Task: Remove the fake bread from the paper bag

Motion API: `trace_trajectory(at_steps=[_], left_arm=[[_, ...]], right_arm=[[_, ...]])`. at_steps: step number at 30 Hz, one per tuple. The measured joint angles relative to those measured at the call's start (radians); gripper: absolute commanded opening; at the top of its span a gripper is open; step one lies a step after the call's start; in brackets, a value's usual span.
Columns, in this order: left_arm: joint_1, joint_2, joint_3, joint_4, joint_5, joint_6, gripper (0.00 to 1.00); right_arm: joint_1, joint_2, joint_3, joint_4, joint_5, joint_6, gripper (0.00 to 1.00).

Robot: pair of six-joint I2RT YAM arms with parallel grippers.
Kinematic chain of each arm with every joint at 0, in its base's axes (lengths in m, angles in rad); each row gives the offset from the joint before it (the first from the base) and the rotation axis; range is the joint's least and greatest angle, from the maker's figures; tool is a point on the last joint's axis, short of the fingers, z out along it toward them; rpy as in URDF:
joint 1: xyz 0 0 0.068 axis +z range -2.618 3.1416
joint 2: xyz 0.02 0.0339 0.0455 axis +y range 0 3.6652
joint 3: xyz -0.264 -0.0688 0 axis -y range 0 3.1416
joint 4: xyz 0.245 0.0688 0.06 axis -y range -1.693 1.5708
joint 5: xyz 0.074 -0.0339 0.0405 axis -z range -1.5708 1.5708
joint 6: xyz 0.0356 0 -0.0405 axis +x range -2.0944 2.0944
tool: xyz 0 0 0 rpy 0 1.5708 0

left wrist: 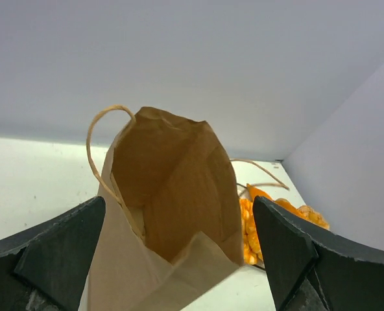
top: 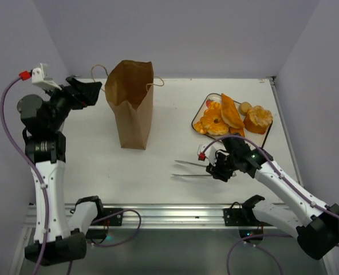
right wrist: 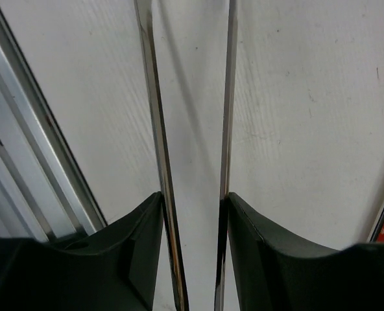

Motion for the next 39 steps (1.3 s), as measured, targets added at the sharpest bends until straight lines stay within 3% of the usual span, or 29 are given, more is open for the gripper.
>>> trace_trajectory(at_steps=[5,6,13,19,20,22,23,33,39], left_arm=[[0.0,-0.211,-0.166,0.051,-0.007,0.031,1.0],[0.0,-0.23,-0.205,0.054,-0.008,0.038,1.0],[0.0,-0.29,-0.418,0.02,-0.028,0.088,1.0],[-0.003,-0.37,-0.5,0.015,-0.041,0.13,1.0],[-0.008,-0.38,-0.506,0.015,-0.047,0.139,1.0],[-0.018,-0.397,-0.512,0.013,-0.06,0.157,1.0],[-0.025,-0.407,-0.515,0.014,-0.066,0.166,1.0],[-0.094,-0.494,-0.603,-0.015,-0.159,0.245,1.0],[-0.104,-0.507,-0.615,-0.041,-0.193,0.262,0.99]], right_arm=[[0.02,0.099,-0.032,0.089,0.129,0.006,0.53],[0.021,0.113,-0.039,0.109,0.15,0.005,0.58],[0.032,0.156,-0.082,0.166,0.257,-0.016,0.68],[0.032,0.133,-0.067,0.156,0.266,-0.032,0.73],[0.032,0.123,-0.058,0.151,0.265,-0.032,0.83],[0.032,0.093,-0.038,0.143,0.267,-0.03,0.9],[0.032,0.072,-0.025,0.141,0.268,-0.028,0.99],[0.029,-0.048,0.147,0.209,0.502,0.2,0.99],[-0.071,-0.097,0.155,0.242,0.525,0.264,0.99]])
